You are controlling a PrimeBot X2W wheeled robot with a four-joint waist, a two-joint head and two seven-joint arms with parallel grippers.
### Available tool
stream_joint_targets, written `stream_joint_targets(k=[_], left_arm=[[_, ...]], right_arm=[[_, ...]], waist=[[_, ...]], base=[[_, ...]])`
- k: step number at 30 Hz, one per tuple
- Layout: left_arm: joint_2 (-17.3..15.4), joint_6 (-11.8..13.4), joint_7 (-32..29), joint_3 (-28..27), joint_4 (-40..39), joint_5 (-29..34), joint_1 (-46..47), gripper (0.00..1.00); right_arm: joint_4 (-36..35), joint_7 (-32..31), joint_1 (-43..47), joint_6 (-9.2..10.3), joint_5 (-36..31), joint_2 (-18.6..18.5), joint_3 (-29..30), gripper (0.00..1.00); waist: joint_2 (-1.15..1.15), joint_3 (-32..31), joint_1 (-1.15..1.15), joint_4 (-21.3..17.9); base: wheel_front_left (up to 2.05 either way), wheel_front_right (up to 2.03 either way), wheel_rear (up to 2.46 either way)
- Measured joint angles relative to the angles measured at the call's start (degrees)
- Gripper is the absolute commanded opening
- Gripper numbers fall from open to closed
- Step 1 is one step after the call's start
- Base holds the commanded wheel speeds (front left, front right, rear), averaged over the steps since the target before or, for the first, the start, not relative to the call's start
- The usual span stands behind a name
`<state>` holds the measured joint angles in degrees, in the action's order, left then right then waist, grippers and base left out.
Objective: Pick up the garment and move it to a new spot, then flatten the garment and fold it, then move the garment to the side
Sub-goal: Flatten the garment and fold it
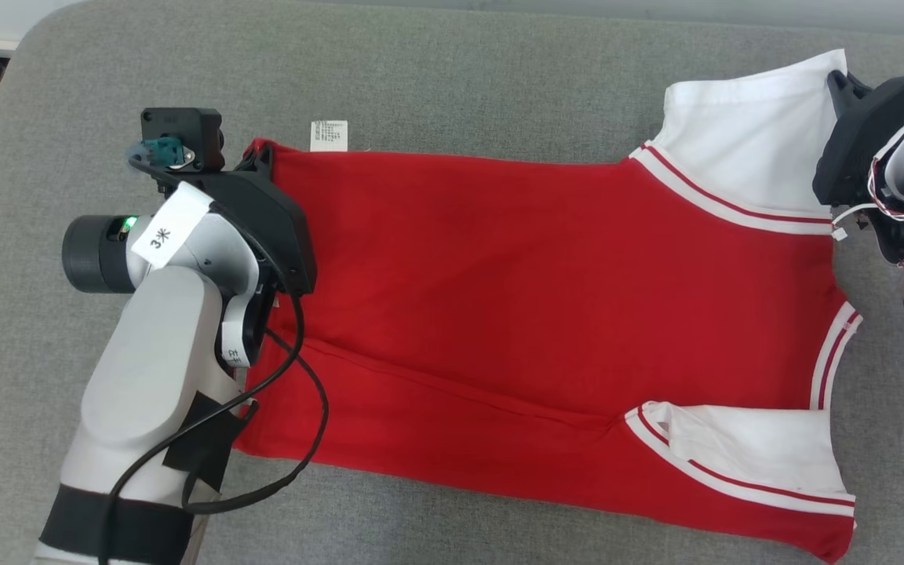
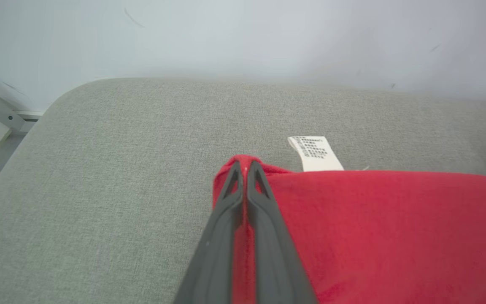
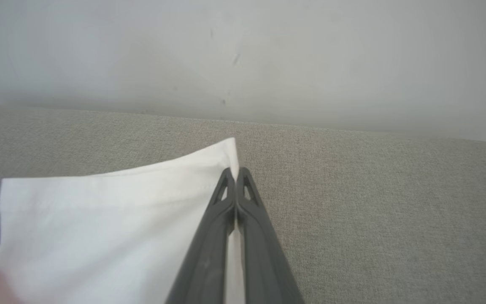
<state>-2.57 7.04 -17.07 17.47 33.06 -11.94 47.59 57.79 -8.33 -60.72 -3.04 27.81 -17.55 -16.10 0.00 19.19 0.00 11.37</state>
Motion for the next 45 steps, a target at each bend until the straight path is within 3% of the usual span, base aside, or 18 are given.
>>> stream_joint_targets(k=[7, 14, 25, 36, 45], left_arm=[[0.23, -1.79, 2.94, 0.24, 3.12, -0.66, -0.51, 0.03], [0.18, -4.52, 6.80, 0.20, 4.10, -2.88, -5.65, 0.04], [-1.46, -6.12, 12.25, -1.80, 4.04, -4.65, -11.65, 0.15], [-2.89, -6.83, 16.90, -3.04, 4.16, -6.53, -18.37, 0.22], [-2.83, -7.11, 19.63, -2.98, 3.83, -6.75, -22.16, 0.30]], right_arm=[[0.18, 2.13, 0.90, -1.87, -0.16, 0.51, -1.21, 0.00], [-2.05, 6.25, 9.05, -3.53, -0.11, 0.48, -2.43, 0.00], [-11.15, 14.58, 21.17, -4.03, 0.70, 0.57, -3.67, 0.00], [-23.09, 20.57, 35.02, -3.96, 1.01, -0.70, -3.33, 0.00], [-30.54, 20.89, 44.41, -0.94, 1.68, -2.33, -1.67, 0.00]], waist=[[0.00, -0.21, 0.00, -0.26], [0.00, -2.10, 0.00, -0.29], [0.00, -6.67, -0.01, -1.42], [0.00, -11.62, -0.01, -4.39], [-0.01, -14.81, -0.01, -7.09]], base=[[0.00, 0.00, 0.00], [0.00, 0.00, 0.00], [0.00, 0.00, 0.00], [0.00, 0.00, 0.00], [0.00, 0.00, 0.00]])
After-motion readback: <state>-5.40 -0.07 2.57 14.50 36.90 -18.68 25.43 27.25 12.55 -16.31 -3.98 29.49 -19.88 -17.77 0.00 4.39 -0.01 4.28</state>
